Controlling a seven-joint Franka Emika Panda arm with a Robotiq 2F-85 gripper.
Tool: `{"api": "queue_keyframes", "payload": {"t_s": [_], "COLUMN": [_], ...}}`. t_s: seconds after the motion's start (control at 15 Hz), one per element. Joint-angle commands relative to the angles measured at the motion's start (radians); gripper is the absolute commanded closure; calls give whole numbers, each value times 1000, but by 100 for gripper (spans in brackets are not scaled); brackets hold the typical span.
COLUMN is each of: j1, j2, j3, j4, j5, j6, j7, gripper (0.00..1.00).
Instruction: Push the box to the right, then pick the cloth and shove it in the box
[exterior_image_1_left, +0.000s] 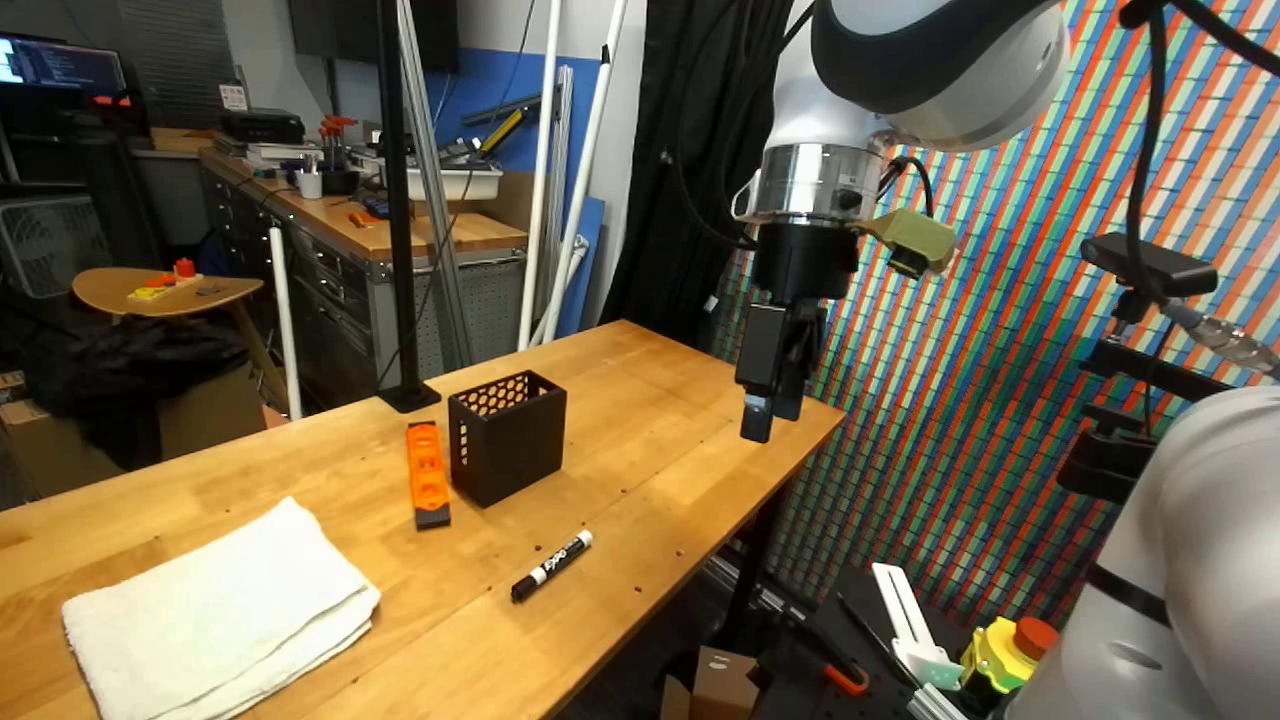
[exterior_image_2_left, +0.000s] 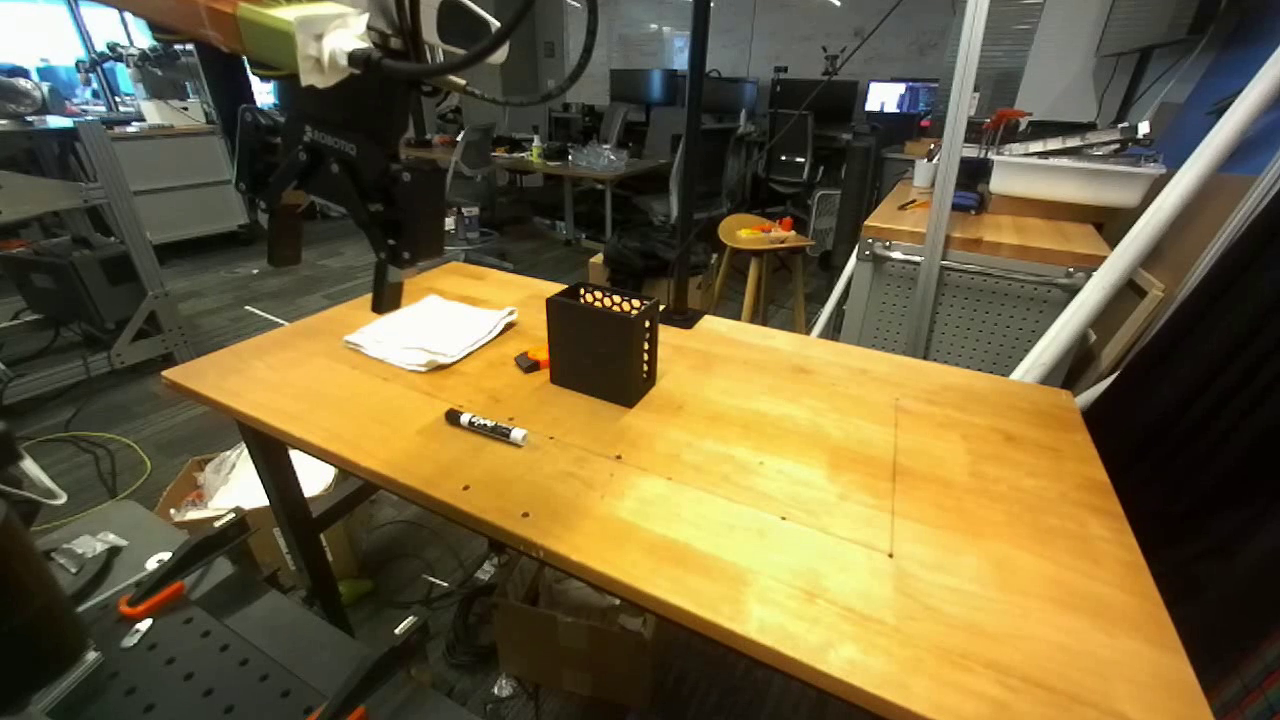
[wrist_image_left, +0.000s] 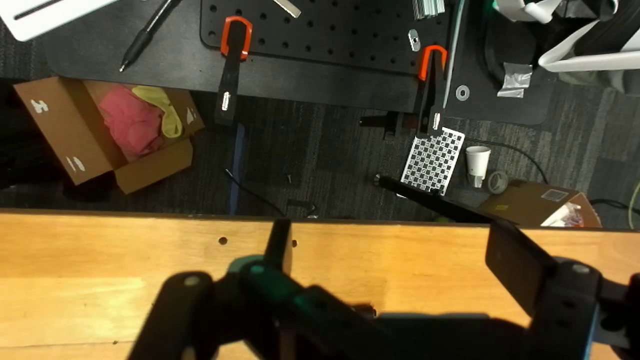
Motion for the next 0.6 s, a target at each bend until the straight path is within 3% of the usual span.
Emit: {"api": "queue_keyframes", "payload": {"t_s": [0.0, 0.33, 0.53], "j1": [-16, -11, 33], "j2": [2, -1, -5], "j3": [15, 21, 81], "j4": [1, -2, -4], "j5": [9, 18, 73], "j6": [-2, 0, 23], "j7": [-9, -1, 50], "gripper": [0, 0, 0]}}
